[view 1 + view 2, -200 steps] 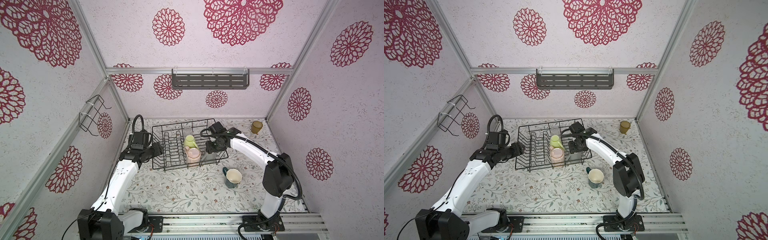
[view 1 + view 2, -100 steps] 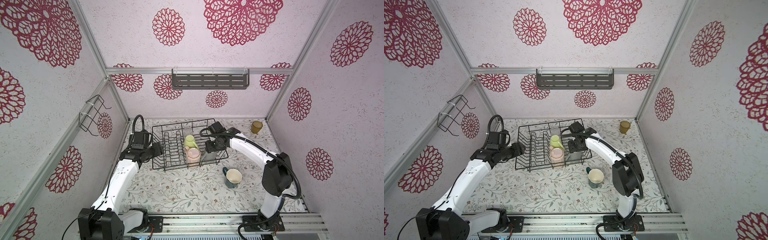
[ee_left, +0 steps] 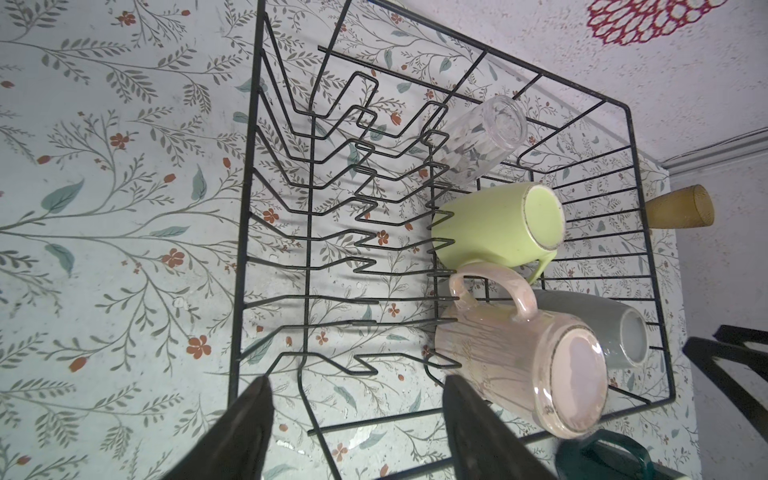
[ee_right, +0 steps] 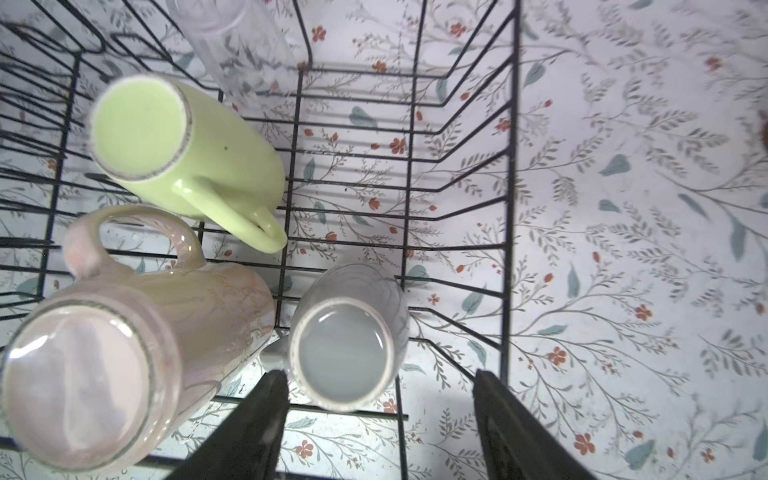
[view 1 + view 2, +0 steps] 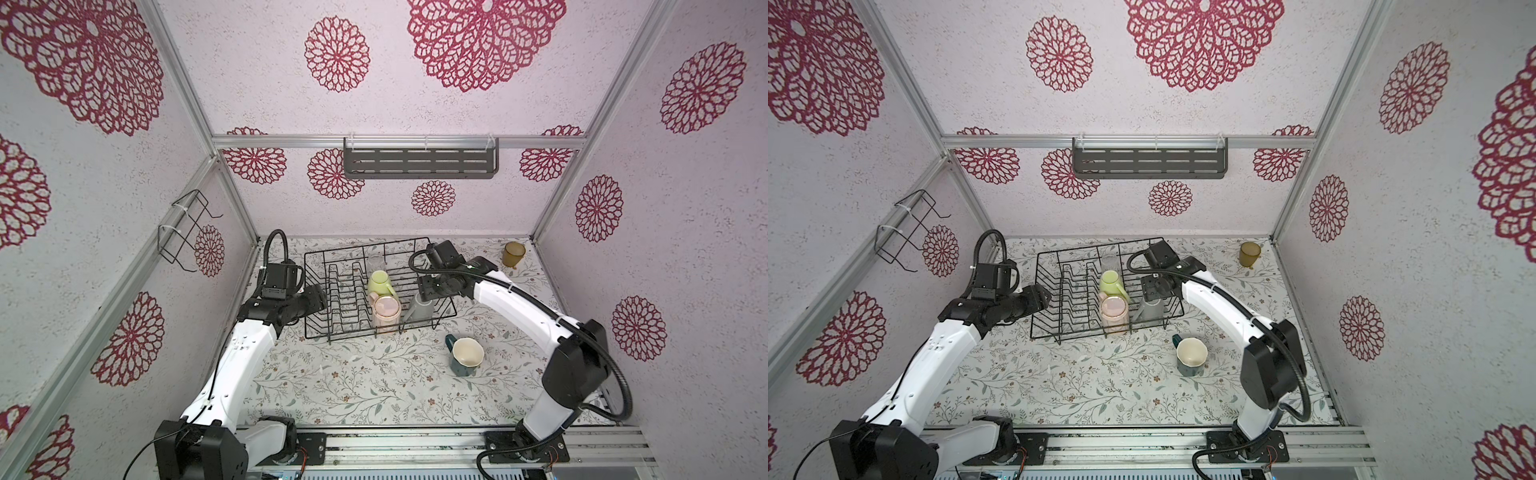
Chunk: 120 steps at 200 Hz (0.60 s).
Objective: Load the cups into the dish rack
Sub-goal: 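Move the right gripper toward the amber cup at the far corner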
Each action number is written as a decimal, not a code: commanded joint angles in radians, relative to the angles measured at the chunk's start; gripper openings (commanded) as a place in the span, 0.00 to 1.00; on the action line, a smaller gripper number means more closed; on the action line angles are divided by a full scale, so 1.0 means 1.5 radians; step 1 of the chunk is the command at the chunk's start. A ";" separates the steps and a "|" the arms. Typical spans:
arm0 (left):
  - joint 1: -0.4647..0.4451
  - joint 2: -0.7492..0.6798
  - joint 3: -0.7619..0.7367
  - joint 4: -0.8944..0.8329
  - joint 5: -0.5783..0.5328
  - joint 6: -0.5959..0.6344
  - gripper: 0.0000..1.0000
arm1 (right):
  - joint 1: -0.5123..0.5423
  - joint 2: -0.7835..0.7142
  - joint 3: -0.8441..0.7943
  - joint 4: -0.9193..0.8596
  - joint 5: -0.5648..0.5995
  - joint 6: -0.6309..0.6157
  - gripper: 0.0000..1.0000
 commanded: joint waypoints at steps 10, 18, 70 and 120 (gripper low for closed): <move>-0.013 -0.023 0.019 0.047 0.162 0.033 0.69 | -0.036 -0.129 -0.083 0.079 0.106 0.021 0.78; -0.032 -0.019 0.031 0.040 0.168 0.044 0.69 | -0.063 -0.158 -0.108 0.097 0.100 0.023 0.78; -0.156 0.072 0.128 -0.048 0.043 0.080 0.68 | -0.279 -0.211 -0.221 0.241 0.008 0.098 0.79; -0.202 0.077 0.166 -0.077 -0.010 0.064 0.68 | -0.444 -0.080 -0.188 0.341 -0.051 0.154 0.78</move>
